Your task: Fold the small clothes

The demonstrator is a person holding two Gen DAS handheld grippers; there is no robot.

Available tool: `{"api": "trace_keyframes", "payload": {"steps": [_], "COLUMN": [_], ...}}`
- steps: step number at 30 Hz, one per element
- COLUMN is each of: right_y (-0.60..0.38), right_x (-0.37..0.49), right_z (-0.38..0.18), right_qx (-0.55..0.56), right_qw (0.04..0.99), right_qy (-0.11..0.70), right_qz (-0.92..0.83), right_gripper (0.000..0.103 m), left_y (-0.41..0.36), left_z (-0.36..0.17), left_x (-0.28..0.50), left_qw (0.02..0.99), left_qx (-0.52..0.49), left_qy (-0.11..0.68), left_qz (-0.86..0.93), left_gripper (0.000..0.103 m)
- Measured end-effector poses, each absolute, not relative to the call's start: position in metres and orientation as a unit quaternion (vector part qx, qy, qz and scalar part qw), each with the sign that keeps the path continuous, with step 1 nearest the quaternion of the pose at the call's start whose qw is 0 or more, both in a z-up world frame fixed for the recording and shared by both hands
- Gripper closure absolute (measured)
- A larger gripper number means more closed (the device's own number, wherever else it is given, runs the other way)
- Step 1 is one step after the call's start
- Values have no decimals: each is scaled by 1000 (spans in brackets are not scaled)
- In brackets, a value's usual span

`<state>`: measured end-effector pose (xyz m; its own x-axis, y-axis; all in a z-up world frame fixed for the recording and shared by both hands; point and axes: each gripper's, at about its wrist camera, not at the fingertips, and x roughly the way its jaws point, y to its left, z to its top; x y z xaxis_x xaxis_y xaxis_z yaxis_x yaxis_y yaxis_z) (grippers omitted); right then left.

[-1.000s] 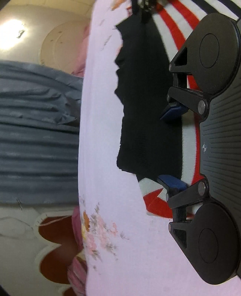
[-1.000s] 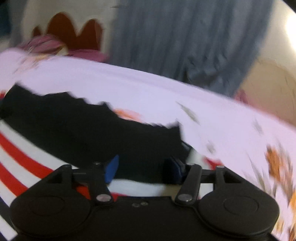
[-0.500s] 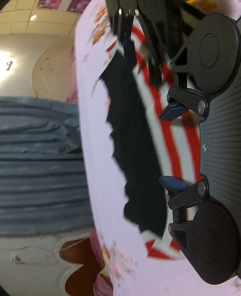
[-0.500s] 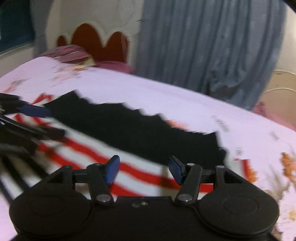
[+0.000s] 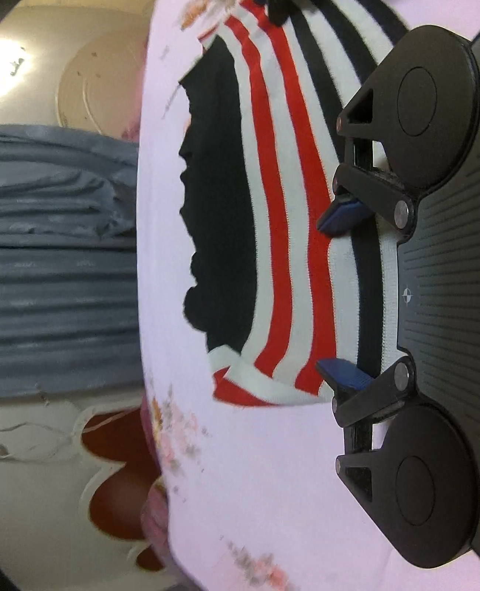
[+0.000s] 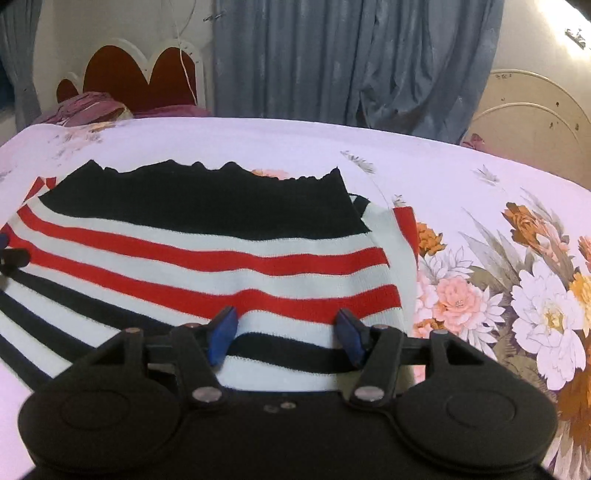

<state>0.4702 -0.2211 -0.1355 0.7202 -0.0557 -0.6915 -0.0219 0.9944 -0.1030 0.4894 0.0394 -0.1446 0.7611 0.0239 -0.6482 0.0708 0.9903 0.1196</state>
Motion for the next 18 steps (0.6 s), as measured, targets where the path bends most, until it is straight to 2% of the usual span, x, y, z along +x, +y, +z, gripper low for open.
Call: {"api": "trace_keyframes", "payload": {"steps": [1, 2, 4, 11, 18], "right_y": [-214, -208, -197, -151, -140], "right_x": [468, 463, 452, 439, 431], "right_z": [-130, -124, -117, -132, -139], "right_qx": [-56, -56, -46, -68, -86], "right_qw": [929, 934, 940, 925, 917], "right_qy": [366, 353, 337, 369, 386], "right_qz": [-11, -6, 7, 53, 55], "right_gripper": [55, 55, 54, 54, 53], "left_y": [33, 28, 14, -21, -25], "left_z": [-142, -138, -134, -141, -145], "left_x": [485, 482, 472, 449, 440], "left_qw": [938, 940, 941, 931, 926], "left_qx": [71, 68, 63, 70, 79], "left_qy": [338, 333, 329, 351, 363], "left_qz": [-12, -20, -39, -74, -70], "left_gripper": [30, 30, 30, 29, 29]}}
